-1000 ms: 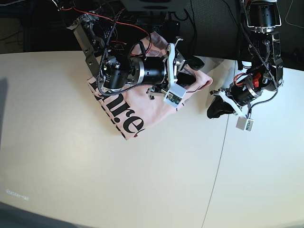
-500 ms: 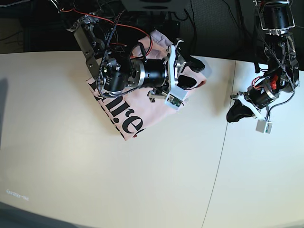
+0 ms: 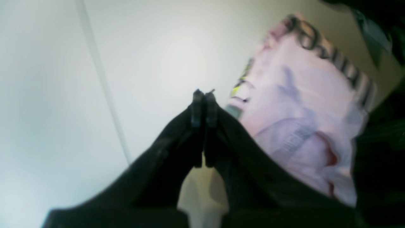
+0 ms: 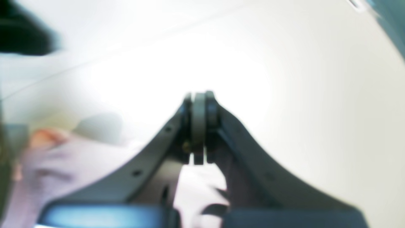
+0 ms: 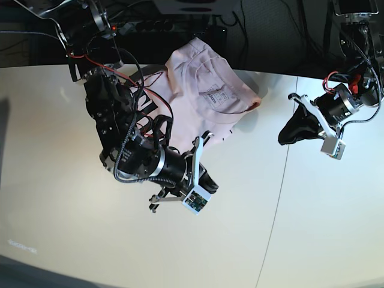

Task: Fold the T-shirt properly
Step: 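Fold the shirt over with the right gripper toward the left gripper, then lower the folded shirt onto the table with both grippers and release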

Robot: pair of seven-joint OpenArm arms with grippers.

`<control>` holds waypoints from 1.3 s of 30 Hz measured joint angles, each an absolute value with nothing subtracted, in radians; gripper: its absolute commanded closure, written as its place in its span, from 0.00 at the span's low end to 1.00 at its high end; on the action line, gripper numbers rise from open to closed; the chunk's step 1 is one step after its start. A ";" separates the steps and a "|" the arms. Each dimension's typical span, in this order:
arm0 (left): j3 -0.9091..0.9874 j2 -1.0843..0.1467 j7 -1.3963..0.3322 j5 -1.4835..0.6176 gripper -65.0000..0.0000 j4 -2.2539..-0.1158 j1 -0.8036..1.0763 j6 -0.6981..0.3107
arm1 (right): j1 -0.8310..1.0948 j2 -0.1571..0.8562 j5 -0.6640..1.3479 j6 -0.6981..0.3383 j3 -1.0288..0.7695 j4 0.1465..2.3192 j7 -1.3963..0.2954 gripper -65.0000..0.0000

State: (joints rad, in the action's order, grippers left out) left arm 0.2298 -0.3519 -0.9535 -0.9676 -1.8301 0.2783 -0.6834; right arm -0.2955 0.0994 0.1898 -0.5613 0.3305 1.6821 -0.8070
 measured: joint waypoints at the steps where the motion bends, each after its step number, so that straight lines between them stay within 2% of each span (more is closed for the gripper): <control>1: 0.208 -0.353 -0.950 -0.965 1.00 -1.864 0.298 -0.684 | -0.316 0.099 0.185 -0.561 0.319 1.645 -0.807 1.00; 7: -0.008 -0.350 -0.886 -0.861 1.00 -1.945 0.360 -0.685 | -0.418 0.102 0.181 -0.561 0.260 1.435 -0.807 1.00; 19: -0.349 -0.255 -0.874 -0.696 1.00 -1.948 0.360 -0.685 | -0.477 0.116 0.244 -0.561 0.253 1.239 -0.813 1.00; 23: -0.367 -0.247 -0.834 -0.642 1.00 -1.921 0.358 -0.685 | -0.475 0.116 0.296 -0.561 0.253 1.225 -0.852 1.00; 29: -0.367 -0.249 -0.791 -0.557 1.00 -1.771 0.348 -0.685 | -0.474 0.131 0.396 -0.562 0.255 1.225 -0.937 1.00; 39: -0.269 -0.284 -0.778 -0.520 1.00 -1.725 0.257 -0.686 | -0.451 0.304 0.707 -0.562 0.255 1.225 -1.012 1.00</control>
